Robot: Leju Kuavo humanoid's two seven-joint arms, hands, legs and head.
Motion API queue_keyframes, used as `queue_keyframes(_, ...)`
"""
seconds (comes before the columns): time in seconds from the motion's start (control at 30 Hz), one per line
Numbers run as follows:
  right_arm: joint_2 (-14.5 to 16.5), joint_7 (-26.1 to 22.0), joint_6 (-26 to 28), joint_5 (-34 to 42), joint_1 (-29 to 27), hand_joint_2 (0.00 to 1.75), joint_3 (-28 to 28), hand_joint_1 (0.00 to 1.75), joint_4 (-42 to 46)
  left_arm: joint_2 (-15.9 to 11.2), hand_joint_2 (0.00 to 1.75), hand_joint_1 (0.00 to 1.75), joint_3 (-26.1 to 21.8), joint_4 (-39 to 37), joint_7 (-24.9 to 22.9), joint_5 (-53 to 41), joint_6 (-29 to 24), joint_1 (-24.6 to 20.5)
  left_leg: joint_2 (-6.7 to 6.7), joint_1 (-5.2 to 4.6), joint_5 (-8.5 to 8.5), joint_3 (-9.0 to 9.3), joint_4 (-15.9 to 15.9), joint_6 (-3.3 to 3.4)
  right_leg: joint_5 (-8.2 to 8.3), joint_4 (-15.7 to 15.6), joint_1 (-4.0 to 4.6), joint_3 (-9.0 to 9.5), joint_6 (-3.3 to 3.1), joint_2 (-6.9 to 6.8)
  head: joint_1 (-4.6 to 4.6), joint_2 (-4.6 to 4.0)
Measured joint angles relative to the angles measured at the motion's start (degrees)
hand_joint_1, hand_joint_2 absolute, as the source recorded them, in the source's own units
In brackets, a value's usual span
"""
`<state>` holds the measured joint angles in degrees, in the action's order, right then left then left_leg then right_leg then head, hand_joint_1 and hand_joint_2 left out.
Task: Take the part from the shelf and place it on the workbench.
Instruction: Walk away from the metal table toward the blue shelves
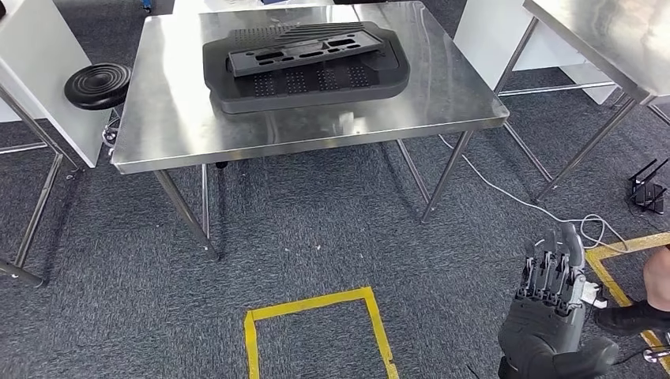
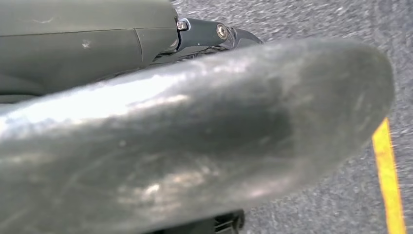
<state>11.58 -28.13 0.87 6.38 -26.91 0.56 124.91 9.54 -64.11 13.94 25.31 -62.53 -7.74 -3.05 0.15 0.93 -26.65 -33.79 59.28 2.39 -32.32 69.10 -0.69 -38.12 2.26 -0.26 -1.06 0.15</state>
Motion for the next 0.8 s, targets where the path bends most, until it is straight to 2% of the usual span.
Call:
queue_keyframes(0.03,0.0,0.0,0.0,0.0,0.0,0.0,-0.1,0.0,0.0,0.0,0.0,0.0,0.0,0.0,0.0,0.0,0.0,0.0,0.07,-0.03,0.62,-0.84,0.0,0.0,-1.43,3.2,-0.02,-0.73,0.12,0.01,-0.01,0.0)
queue_keyframes(0.07,0.0,0.0,0.0,0.0,-0.1,0.0,-0.1,0.0,0.0,0.0,0.0,0.0,0.0,0.0,0.0,0.0,0.0,0.0,0.14,-0.06,1.23,-1.52,0.0,-0.04,-1.84,4.9,-0.03,-0.62,0.47,0.01,0.0,0.0)
queue_keyframes(0.1,0.0,0.1,0.0,0.0,-0.1,0.0,-0.2,0.0,0.0,0.0,0.0,0.0,0.0,0.0,0.0,0.0,0.0,0.0,0.21,-0.08,1.84,-2.16,0.0,-0.11,-1.28,4.3,-0.04,0.6,0.96,0.02,0.0,0.0)
queue_keyframes(0.13,0.0,0.3,0.0,-0.1,-0.1,0.0,-0.2,0.0,0.0,0.0,0.0,0.0,0.0,0.0,0.0,0.0,0.0,0.0,0.23,-0.09,2.48,-2.76,0.0,-0.24,-0.1,1.6,-0.02,2.93,1.42,0.03,0.0,0.0)
queue_keyframes(0.17,0.0,0.4,-0.1,-0.2,-0.1,0.0,-0.3,0.0,0.0,0.0,0.0,0.0,0.0,0.0,0.0,0.0,0.0,0.0,0.22,-0.1,3.09,-3.21,0.1,-0.4,1.01,-2.6,0.04,6.04,1.59,0.04,0.0,0.0)
queue_keyframes(0.2,0.0,0.6,-0.1,-0.4,-0.1,0.0,-0.3,0.0,0.0,0.0,0.0,0.0,0.0,0.0,0.0,0.0,0.0,0.0,0.18,-0.16,3.67,-3.71,0.1,-0.66,1.46,-7.3,0.19,9.31,1.42,0.04,0.01,0.0)
queue_keyframes(0.23,0.1,0.8,-0.2,-0.6,-0.1,0.0,-0.4,0.0,0.0,0.1,0.0,0.0,0.0,0.0,-0.1,0.0,0.0,0.0,0.18,-0.19,4.26,-4.01,0.0,-0.98,1.64,-10.9,0.38,11.6,1.07,0.04,-0.05,0.0)
queue_keyframes(0.27,0.1,0.9,-0.2,-0.9,-0.2,0.0,-0.6,0.0,0.0,0.1,0.0,0.0,0.0,0.0,-0.1,0.0,0.0,0.0,0.19,-0.21,4.83,-4.15,-0.2,-1.32,1.48,-13.2,0.59,12.81,0.63,0.05,0.01,0.0)
queue_keyframes(0.33,0.3,1.3,-0.2,-1.4,-0.4,0.0,-0.9,0.0,0.0,0.1,0.0,0.0,0.0,0.0,-0.3,-0.1,0.0,0.0,0.25,-0.17,6.09,-4.19,-0.9,-2.15,1.91,-14.0,0.9,12.43,-0.2,0.06,0.09,0.0)
queue_keyframes(0.37,0.4,1.6,-0.2,-1.7,-0.5,0.0,-1.1,0.0,0.0,0.1,0.0,0.0,0.0,0.0,-0.3,-0.1,0.0,0.0,0.22,-0.1,6.18,-4.36,-0.9,-2.5,2.45,-14.3,0.68,12.04,-0.65,0.01,0.18,0.0)
queue_keyframes(0.4,0.5,2.1,-0.1,-2.2,-0.5,0.0,-1.2,0.0,-0.1,0.1,0.0,0.0,-0.1,0.0,-0.4,-0.2,0.0,0.1,0.15,-0.07,5.07,-4.74,-0.2,-2.79,3.1,-14.4,0.44,11.57,-1.23,-0.04,0.11,0.0)
queue_keyframes(0.43,0.6,2.7,0.0,-2.8,-0.6,0.0,-1.4,0.0,-0.1,0.1,0.0,0.0,-0.1,0.0,-0.4,-0.2,0.0,0.1,0.06,-0.07,2.91,-5.34,1.5,-3.02,3.8,-14.6,0.16,11.06,-1.73,-0.1,0.0,0.0)
queue_keyframes(0.5,0.9,4.1,0.4,-4.7,-0.9,0.0,-2.0,0.0,-0.6,0.0,0.0,0.0,-0.3,0.0,-0.4,-0.1,0.0,0.2,-0.11,-0.05,-3.27,-6.89,8.2,-3.29,4.94,-14.7,0.05,9.88,-2.37,-0.2,-0.15,0.0)
queue_keyframes(0.53,1.1,4.9,0.6,-5.7,-1.1,0.0,-2.4,0.0,-0.9,0.0,0.0,0.0,-0.5,0.0,-0.4,-0.1,0.0,0.2,-0.13,-0.04,-5.23,-7.34,11.6,-3.44,5.4,-14.6,0.13,9.35,-2.4,-0.25,-0.18,0.0)
queue_keyframes(0.57,1.2,5.8,0.8,-6.8,-1.3,0.0,-3.0,0.0,-1.5,0.0,0.0,0.0,-0.6,0.0,-0.4,-0.1,-0.1,0.2,-0.14,-0.03,-5.92,-7.2,14.0,-3.56,5.84,-14.4,0.19,8.8,-2.35,-0.29,-0.16,0.0)
queue_keyframes(0.6,1.4,6.7,0.8,-7.9,-1.5,0.0,-3.7,0.0,-2.2,0.0,0.0,0.0,-0.8,0.0,-0.4,0.0,-0.1,0.3,-0.13,-0.01,-5.4,-6.22,14.6,-3.64,6.24,-14.1,0.21,8.22,-2.23,-0.31,-0.17,0.0)
queue_keyframes(0.63,1.7,7.6,0.5,-8.8,-1.6,0.0,-4.5,0.0,-3.0,0.0,0.0,0.0,-0.9,0.0,-0.4,-0.1,-0.1,0.3,-0.11,0.04,-4.1,-4.16,12.9,-3.66,6.55,-13.8,0.19,7.66,-2.05,-0.31,-0.17,0.0)
queue_keyframes(0.67,2.0,8.3,0.0,-9.6,-1.8,0.0,-5.4,0.0,-3.8,0.0,0.0,0.0,-1.0,0.0,-0.4,-0.1,-0.1,0.3,-0.12,0.12,-2.94,-1.32,9.4,-3.66,6.77,-13.3,0.16,7.07,-1.88,-0.31,-0.19,0.0)
queue_keyframes(0.7,2.5,9.0,-0.9,-10.5,-1.9,0.0,-6.5,0.0,-4.8,0.0,0.0,0.0,-1.0,0.0,-0.4,-0.1,-0.1,0.2,-0.21,0.1,-2.57,1.59,5.4,-3.61,6.96,-12.9,0.23,6.46,-1.67,-0.32,-0.21,0.0)
queue_keyframes(0.73,3.2,9.7,-1.9,-11.4,-1.8,0.0,-7.9,0.0,-5.8,0.0,0.0,0.0,-1.1,0.0,-0.4,-0.2,0.0,0.2,-0.35,0.04,-2.62,3.75,2.0,-3.46,7.14,-12.4,0.32,5.93,-1.39,-0.35,-0.18,0.0)
queue_keyframes(0.77,3.9,10.2,-2.8,-12.5,-1.7,0.0,-9.5,0.0,-6.9,-0.1,0.0,0.0,-1.2,0.0,-0.5,-0.3,0.0,0.3,-0.49,-0.08,-3.02,4.83,-0.1,-3.28,7.35,-12.1,0.43,5.53,-1.07,-0.37,-0.16,0.0)
queue_keyframes(0.8,4.5,10.8,-3.5,-13.9,-1.5,0.0,-11.1,0.0,-8.1,-0.1,0.0,0.0,-1.3,0.0,-0.5,-0.4,0.0,0.3,-0.62,-0.28,-3.31,5.01,-0.8,-3.01,7.64,-11.9,0.5,5.21,-0.64,-0.39,-0.16,0.0)
